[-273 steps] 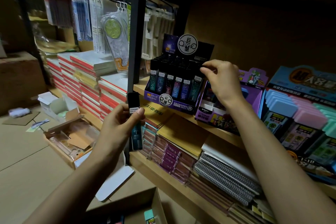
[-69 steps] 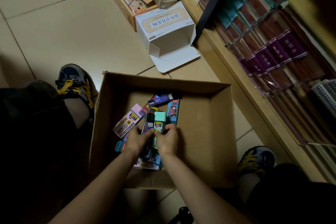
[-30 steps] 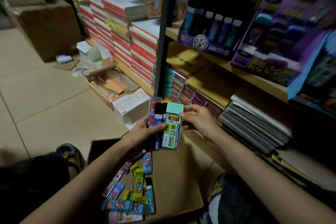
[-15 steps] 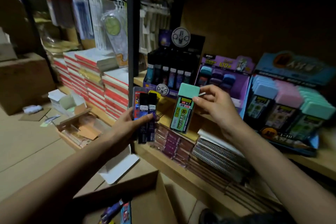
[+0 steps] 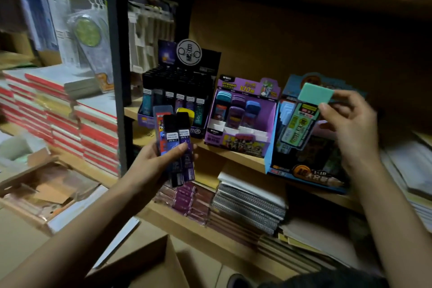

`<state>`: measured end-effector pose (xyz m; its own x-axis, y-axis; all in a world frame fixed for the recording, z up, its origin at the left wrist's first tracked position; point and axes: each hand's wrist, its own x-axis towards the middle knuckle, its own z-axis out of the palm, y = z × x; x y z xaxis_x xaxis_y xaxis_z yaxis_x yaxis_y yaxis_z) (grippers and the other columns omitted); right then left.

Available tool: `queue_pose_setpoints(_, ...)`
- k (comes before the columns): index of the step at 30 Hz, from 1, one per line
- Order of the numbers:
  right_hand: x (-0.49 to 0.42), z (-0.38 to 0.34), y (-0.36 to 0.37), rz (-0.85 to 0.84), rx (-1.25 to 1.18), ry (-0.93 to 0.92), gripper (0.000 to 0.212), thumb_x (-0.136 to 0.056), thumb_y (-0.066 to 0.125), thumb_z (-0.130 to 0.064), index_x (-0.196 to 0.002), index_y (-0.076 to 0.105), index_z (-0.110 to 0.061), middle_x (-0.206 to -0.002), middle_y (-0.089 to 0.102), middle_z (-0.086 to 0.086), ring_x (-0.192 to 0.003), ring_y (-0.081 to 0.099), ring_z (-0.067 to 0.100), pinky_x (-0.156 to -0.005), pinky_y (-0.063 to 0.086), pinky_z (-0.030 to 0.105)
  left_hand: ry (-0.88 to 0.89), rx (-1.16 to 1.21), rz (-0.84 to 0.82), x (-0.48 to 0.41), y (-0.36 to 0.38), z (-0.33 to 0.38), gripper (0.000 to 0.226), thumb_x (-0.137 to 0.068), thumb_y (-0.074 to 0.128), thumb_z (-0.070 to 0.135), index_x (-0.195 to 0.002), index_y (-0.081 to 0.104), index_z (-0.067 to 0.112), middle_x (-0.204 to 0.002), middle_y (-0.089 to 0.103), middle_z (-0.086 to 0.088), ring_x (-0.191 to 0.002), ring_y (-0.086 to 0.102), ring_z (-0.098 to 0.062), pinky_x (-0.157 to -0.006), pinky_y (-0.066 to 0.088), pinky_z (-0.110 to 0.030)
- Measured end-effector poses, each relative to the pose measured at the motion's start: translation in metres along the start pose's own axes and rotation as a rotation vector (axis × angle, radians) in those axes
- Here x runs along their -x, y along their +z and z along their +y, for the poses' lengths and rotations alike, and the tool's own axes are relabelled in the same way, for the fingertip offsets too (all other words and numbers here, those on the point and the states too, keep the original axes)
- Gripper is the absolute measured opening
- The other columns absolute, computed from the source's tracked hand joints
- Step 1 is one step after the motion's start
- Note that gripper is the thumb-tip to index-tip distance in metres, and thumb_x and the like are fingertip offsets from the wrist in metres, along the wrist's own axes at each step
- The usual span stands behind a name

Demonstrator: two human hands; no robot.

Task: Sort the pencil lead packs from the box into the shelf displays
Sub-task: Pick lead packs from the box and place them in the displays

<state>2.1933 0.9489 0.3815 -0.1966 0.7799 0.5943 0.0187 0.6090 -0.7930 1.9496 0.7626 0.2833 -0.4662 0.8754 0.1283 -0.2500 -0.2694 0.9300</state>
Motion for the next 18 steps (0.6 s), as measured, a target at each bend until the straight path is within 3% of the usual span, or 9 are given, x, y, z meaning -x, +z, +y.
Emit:
queue_pose_setpoints(8, 0.015, 0.038, -0.059, 0.077, 0.153, -0.012, 0.023, -0.092, 0.054, -0.007, -0.105, 0.053, -0.026, -0.092, 0.059, -0.013, -0.077, 0.059, -0.014, -0.062, 0.048, 0.005, -0.022, 0.11, -0.078, 0.0, 0.046, -0.024, 0.036, -0.072, 0.062, 0.015, -0.107, 0.058, 0.012, -0.093, 0.074, -0.008, -0.083, 0.072, -0.019, -0.067, 0.06, -0.031)
queue_pose_setpoints(12, 0.019, 0.053, -0.08, 0.057, 0.225, -0.004, 0.024, -0.092, 0.054, -0.008, -0.105, 0.052, -0.029, -0.093, 0.056, -0.012, -0.09, 0.056, 0.002, -0.068, 0.047, 0.004, -0.055, 0.118, -0.1, 0.001, 0.05, -0.031, 0.04, -0.071, 0.062, 0.013, -0.111, 0.057, 0.013, -0.095, 0.074, -0.008, -0.085, 0.072, -0.02, -0.065, 0.059, -0.029)
queue_pose_setpoints(18, 0.024, 0.056, -0.092, -0.016, 0.2, 0.023, 0.045, -0.092, 0.056, -0.011, -0.089, 0.055, -0.056, -0.097, 0.061, -0.014, -0.093, 0.061, -0.004, -0.073, 0.053, 0.012, -0.063, 0.117, -0.129, 0.004, 0.046, -0.034, 0.047, -0.066, 0.071, 0.018, -0.111, 0.057, 0.018, -0.098, 0.074, -0.005, -0.089, 0.071, -0.018, -0.06, 0.057, -0.026)
